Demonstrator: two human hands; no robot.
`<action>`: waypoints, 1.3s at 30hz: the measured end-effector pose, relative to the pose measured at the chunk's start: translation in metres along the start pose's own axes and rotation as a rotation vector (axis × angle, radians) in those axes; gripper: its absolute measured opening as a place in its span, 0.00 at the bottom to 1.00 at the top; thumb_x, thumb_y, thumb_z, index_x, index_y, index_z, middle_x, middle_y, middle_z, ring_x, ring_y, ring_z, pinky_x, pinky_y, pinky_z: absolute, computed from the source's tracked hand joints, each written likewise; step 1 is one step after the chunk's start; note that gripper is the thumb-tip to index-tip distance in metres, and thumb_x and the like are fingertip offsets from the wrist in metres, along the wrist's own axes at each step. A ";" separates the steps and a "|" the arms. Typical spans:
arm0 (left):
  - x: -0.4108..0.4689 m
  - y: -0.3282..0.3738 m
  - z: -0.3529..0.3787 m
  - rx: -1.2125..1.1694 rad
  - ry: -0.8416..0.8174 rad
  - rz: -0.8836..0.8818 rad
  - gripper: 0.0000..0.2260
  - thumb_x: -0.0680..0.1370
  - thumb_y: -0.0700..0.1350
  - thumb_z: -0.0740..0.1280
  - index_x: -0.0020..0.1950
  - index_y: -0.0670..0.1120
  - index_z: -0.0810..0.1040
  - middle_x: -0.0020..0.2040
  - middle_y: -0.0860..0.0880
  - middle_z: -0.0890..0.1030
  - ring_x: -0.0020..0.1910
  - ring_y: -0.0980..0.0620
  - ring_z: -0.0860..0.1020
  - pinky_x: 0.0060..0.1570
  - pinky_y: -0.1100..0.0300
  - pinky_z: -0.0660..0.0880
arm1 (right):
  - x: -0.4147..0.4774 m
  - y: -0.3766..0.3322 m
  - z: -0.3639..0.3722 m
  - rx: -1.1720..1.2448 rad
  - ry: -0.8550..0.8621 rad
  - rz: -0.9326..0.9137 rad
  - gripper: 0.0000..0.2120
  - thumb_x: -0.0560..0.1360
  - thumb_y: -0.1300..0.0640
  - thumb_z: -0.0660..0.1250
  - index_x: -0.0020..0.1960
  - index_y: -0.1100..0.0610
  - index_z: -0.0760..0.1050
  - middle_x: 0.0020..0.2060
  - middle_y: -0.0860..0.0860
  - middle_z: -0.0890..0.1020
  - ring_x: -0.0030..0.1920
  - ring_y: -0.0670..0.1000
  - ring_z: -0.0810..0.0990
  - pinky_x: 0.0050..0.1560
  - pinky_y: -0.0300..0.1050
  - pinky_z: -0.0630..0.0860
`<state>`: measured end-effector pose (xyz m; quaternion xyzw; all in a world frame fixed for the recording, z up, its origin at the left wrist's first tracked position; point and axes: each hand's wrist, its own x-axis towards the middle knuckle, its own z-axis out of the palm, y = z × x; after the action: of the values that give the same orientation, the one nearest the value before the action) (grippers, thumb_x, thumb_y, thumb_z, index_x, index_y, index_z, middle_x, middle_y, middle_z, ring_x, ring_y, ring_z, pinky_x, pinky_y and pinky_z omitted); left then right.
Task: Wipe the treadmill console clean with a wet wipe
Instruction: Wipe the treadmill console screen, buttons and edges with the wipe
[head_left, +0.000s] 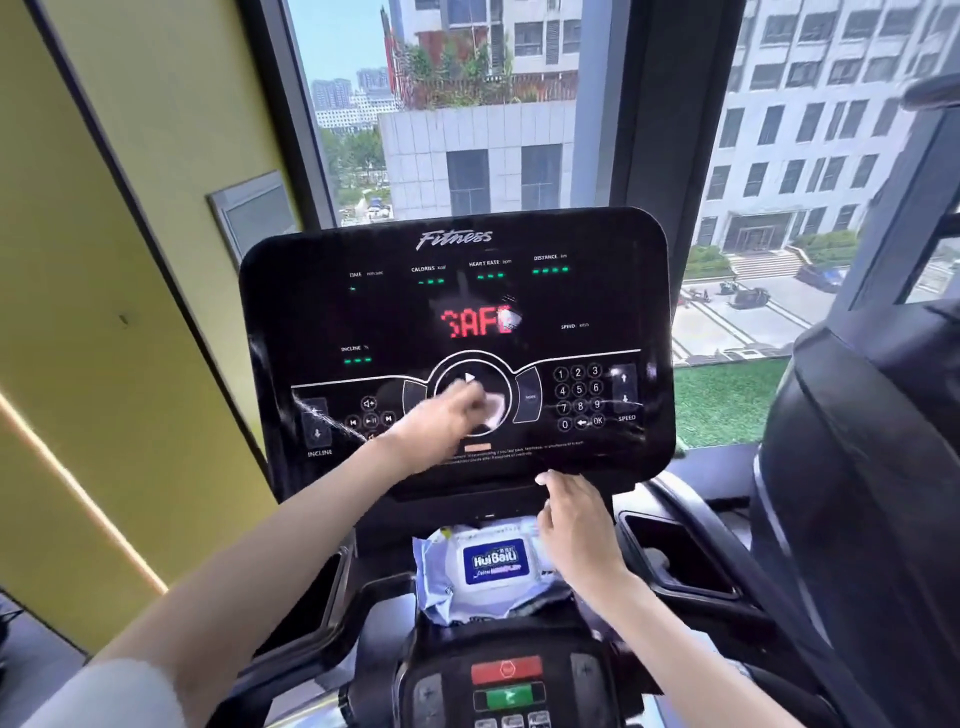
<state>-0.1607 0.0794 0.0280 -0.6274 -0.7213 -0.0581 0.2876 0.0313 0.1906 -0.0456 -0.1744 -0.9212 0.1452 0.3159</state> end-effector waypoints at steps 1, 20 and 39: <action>-0.002 -0.005 0.001 0.049 -0.074 0.140 0.32 0.59 0.29 0.70 0.62 0.45 0.74 0.50 0.47 0.73 0.47 0.50 0.70 0.35 0.62 0.75 | 0.001 0.002 -0.001 0.006 -0.011 -0.001 0.18 0.59 0.72 0.70 0.48 0.61 0.77 0.38 0.52 0.81 0.41 0.53 0.80 0.50 0.48 0.77; 0.048 0.056 0.011 -0.436 0.210 -0.273 0.20 0.69 0.27 0.61 0.57 0.41 0.80 0.45 0.45 0.73 0.44 0.49 0.72 0.44 0.56 0.74 | 0.015 0.028 -0.016 -0.074 -0.080 -0.036 0.16 0.56 0.67 0.74 0.43 0.58 0.78 0.29 0.49 0.79 0.35 0.52 0.79 0.46 0.48 0.80; 0.090 0.068 0.039 -0.295 0.029 -0.110 0.22 0.64 0.25 0.66 0.53 0.43 0.81 0.46 0.43 0.74 0.44 0.46 0.71 0.37 0.54 0.76 | 0.027 0.036 -0.021 -0.056 -0.199 -0.064 0.13 0.66 0.64 0.68 0.51 0.58 0.77 0.41 0.49 0.81 0.48 0.52 0.78 0.38 0.44 0.77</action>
<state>-0.1145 0.1888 0.0206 -0.6215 -0.7340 -0.1882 0.1991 0.0331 0.2369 -0.0286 -0.1384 -0.9569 0.1259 0.2223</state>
